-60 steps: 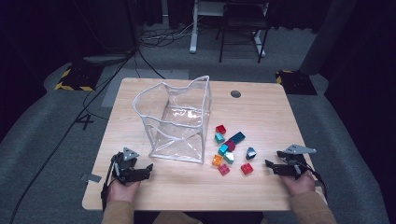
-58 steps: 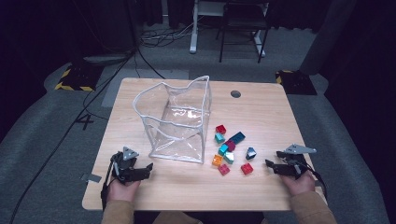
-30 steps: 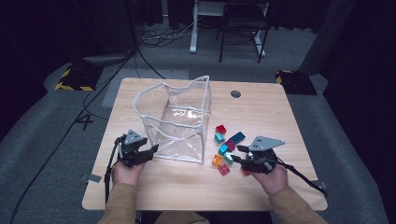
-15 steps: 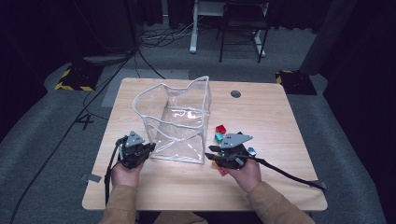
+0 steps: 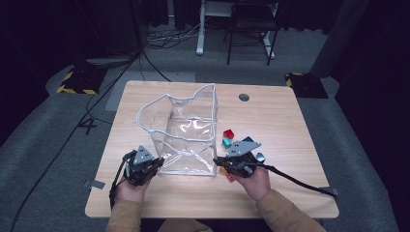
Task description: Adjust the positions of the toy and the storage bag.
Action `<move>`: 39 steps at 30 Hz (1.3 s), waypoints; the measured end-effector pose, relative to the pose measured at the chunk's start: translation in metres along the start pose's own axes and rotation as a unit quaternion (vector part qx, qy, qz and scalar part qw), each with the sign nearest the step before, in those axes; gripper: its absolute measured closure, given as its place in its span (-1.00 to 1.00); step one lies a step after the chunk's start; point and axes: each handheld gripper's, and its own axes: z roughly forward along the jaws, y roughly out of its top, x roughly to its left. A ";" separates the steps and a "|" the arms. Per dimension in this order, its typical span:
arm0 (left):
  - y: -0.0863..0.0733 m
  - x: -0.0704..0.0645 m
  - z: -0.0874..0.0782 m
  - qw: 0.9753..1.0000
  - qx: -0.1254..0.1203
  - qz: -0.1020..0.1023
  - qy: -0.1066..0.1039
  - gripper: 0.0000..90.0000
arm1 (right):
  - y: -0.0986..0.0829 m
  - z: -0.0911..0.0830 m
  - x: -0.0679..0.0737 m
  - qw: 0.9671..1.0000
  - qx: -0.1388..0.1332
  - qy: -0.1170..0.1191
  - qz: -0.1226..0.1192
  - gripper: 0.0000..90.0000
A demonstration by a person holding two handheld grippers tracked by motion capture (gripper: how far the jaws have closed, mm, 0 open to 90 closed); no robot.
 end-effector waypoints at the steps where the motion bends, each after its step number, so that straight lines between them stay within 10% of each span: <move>1: -0.002 -0.004 -0.003 1.000 0.000 0.000 -0.003 0.92 | -0.001 -0.003 0.004 1.000 0.003 0.001 -0.005 0.92; 19: -0.014 -0.071 -0.013 0.997 0.008 0.037 -0.063 0.89 | -0.044 -0.064 0.044 1.000 0.013 0.012 -0.018 0.92; 33: -0.002 -0.083 0.004 0.994 0.008 0.063 -0.091 0.87 | -0.057 -0.090 0.045 0.999 0.039 -0.004 -0.029 0.71; 39: -0.005 -0.082 0.005 0.993 0.021 0.063 -0.100 0.06 | -0.056 -0.109 0.035 1.000 0.006 0.000 -0.001 0.25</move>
